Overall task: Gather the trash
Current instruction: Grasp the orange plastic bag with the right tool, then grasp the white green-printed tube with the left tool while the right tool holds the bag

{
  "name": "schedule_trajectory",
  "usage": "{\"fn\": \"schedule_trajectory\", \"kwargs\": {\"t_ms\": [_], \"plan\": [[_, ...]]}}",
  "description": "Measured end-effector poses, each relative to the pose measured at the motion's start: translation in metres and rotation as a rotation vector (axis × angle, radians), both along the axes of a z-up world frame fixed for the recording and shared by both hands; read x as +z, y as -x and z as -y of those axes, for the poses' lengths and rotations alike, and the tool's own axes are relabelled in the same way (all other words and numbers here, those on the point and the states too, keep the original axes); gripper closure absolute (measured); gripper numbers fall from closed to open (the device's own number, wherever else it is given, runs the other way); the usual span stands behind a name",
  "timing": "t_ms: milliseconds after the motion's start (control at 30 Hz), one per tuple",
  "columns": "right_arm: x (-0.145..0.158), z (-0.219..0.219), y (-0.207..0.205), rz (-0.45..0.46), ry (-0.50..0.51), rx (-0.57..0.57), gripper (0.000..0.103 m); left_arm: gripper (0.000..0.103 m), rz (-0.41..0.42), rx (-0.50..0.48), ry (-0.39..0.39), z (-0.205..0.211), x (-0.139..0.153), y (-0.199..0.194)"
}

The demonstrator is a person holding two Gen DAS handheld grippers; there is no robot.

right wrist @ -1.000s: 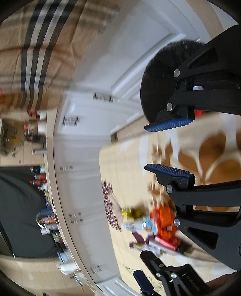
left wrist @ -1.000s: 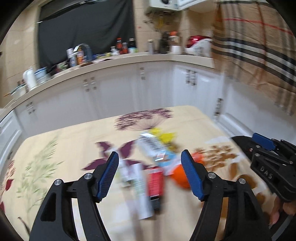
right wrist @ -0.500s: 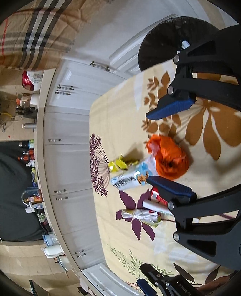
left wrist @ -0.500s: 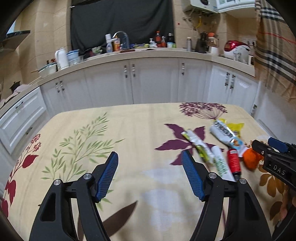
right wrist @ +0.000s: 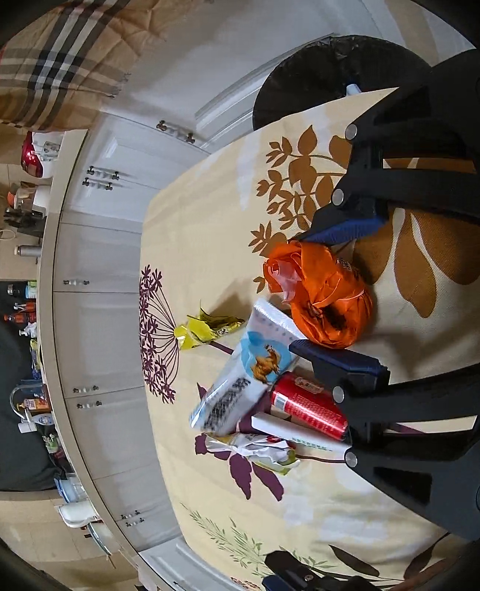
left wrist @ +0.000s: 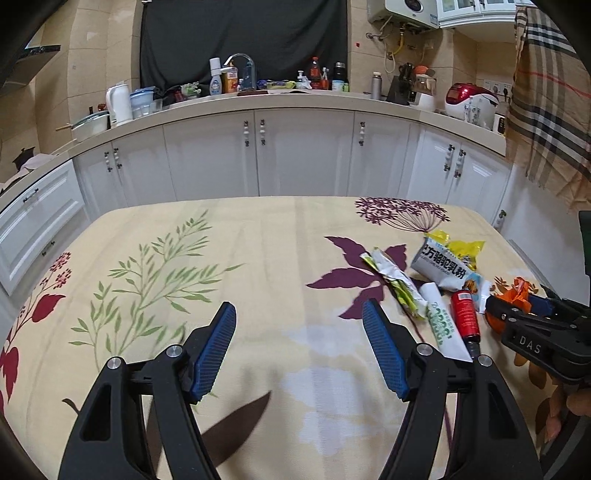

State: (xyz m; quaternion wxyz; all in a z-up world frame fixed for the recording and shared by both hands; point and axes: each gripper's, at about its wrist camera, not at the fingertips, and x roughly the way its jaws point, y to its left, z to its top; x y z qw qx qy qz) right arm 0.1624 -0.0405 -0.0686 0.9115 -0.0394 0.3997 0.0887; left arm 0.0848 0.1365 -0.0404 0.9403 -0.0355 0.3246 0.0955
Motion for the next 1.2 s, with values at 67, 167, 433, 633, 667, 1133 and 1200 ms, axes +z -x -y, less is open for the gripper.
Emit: {"fn": "schedule_trajectory", "kwargs": {"t_ms": [67,167,433,633,667,1133,1200], "plan": [[0.001,0.0,0.002,0.007,0.006,0.004,0.056,0.034,-0.002,-0.01,0.007,0.004,0.0,-0.001],[0.005,0.005,0.007,0.037,0.024,-0.003,0.056,0.034,-0.004,-0.029,0.013,0.013,0.0,-0.004],[0.013,0.036,0.013,0.082,0.042,-0.048,0.056,0.034,-0.018,-0.092,0.014,0.047,-0.002,-0.012],[0.014,0.067,0.014,0.092,0.025,-0.095,0.056,0.034,-0.042,-0.13,0.011,0.071,-0.006,-0.02],[0.013,0.07,0.014,0.092,0.022,-0.098,0.056,0.034,-0.045,-0.134,0.006,0.073,-0.007,-0.021],[0.013,0.094,0.015,0.094,-0.02,-0.118,0.056,0.037,-0.148,-0.139,-0.033,0.085,-0.022,-0.038],[0.013,0.095,0.016,0.096,-0.021,-0.118,0.056,0.041,-0.165,-0.148,-0.037,0.086,-0.024,-0.038]]}}
